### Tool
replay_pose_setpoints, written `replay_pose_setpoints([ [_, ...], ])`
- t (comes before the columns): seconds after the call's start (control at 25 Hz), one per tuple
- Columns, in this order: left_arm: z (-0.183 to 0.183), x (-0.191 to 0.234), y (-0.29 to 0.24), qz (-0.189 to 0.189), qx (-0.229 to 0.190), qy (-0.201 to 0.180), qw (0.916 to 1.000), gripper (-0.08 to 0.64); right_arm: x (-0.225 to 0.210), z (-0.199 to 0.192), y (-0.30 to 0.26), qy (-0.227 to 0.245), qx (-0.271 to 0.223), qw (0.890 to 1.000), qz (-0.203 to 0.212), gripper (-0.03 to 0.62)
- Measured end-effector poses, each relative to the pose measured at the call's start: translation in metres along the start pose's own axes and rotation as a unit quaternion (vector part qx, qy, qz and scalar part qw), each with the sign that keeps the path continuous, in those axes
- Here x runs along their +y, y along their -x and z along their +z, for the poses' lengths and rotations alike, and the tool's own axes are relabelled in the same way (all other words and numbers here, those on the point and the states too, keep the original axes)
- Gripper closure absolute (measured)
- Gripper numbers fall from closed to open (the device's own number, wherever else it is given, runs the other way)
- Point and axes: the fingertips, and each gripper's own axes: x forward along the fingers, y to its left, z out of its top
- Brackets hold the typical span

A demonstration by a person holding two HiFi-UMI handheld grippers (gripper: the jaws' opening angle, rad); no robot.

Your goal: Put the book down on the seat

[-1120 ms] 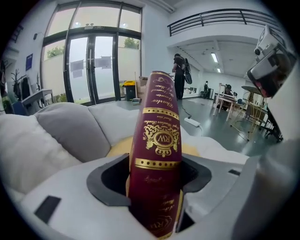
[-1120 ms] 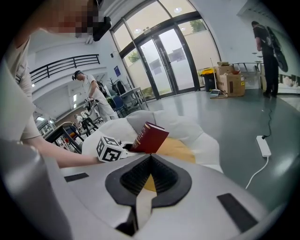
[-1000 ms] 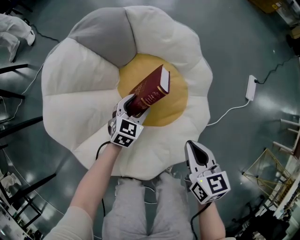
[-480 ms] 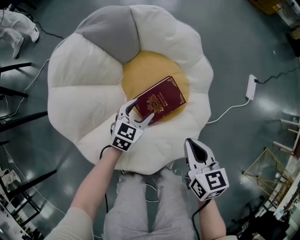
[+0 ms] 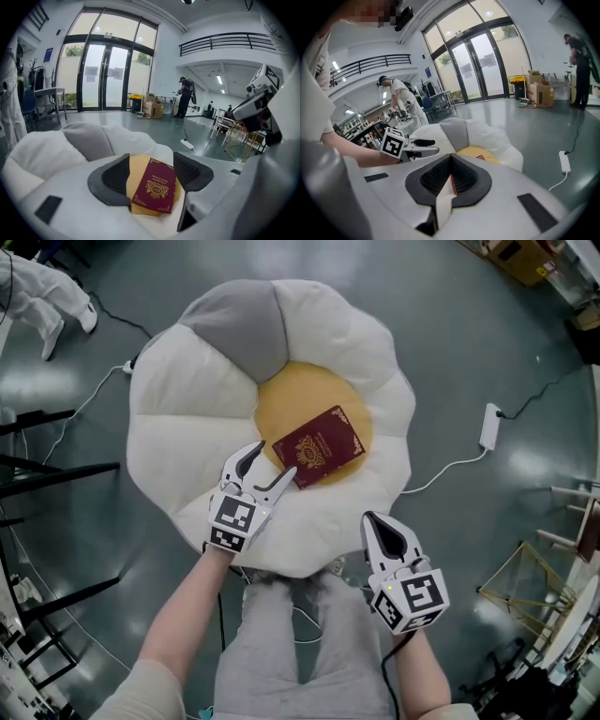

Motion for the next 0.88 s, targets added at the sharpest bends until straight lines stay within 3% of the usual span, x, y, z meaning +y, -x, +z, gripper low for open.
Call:
replay_pose_setpoints([
  [0.44, 0.155, -0.016, 0.097, 0.019, -0.062, -0.029, 0.9975, 0.298, 0.049, 0.124, 0.066, 0.044, -0.046, 0.998, 0.006, 0.594],
  [0.88, 0.326, -0.055, 0.209, 0.019, -0.132, -0.071, 0.9885, 0.45, 0.073, 0.271, 0.167, 0.105, -0.101, 0.989, -0.022, 0.594],
])
